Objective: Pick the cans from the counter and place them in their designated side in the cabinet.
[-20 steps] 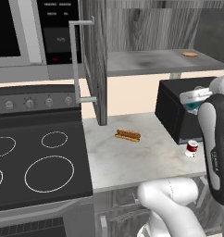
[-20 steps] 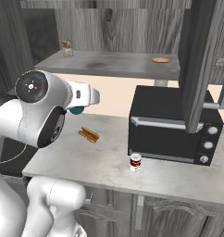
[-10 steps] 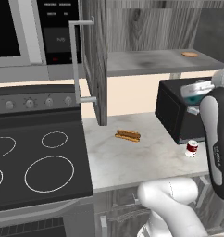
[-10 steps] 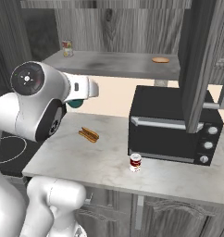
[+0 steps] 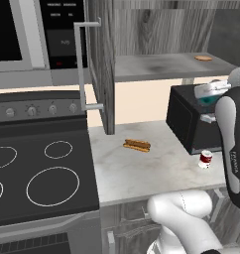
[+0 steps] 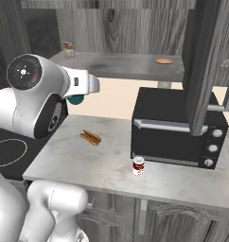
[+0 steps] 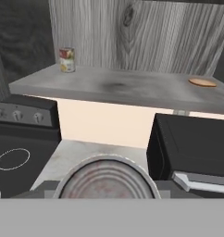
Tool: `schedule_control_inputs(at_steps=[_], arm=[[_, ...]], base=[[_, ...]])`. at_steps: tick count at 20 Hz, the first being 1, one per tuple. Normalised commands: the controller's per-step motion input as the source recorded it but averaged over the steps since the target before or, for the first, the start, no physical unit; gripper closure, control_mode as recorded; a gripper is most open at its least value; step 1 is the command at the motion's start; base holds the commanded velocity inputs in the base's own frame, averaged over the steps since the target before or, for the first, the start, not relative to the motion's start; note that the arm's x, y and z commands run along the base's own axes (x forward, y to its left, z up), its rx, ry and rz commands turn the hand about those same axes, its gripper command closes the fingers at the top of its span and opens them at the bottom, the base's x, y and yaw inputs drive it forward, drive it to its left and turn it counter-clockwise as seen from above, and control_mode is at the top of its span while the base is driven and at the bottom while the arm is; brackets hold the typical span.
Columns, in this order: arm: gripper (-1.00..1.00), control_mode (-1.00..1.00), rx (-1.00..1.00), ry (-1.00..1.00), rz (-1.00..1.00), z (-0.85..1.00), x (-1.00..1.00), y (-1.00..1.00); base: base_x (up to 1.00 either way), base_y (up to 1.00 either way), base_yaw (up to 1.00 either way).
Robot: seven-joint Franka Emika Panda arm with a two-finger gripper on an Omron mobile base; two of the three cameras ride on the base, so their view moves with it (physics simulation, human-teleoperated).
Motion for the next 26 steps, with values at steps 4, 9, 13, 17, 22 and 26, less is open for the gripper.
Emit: schedule_control_inputs(at_steps=[4,9,13,17,22,26], arm=[[1.0,-1.0,0.0,0.0,0.0,0.09,0.02,0.06],[1.0,-1.0,0.0,-0.02,0.0,0.12,0.01,0.04],[1.0,-1.0,0.0,-0.05,0.01,0.15,0.0,0.0],[1.0,-1.0,0.0,-0.05,0.01,0.13,0.0,0.0],[1.0,-1.0,0.0,-0.03,0.01,0.1,0.04,0.01],[1.0,-1.0,0.0,-0.02,0.01,0.07,0.12,0.02]], base=[[0.0,0.0,0.0],[0.0,0.0,0.0],[0.0,0.0,0.0],[0.0,0.0,0.0],[0.0,0.0,0.0],[0.0,0.0,0.0]])
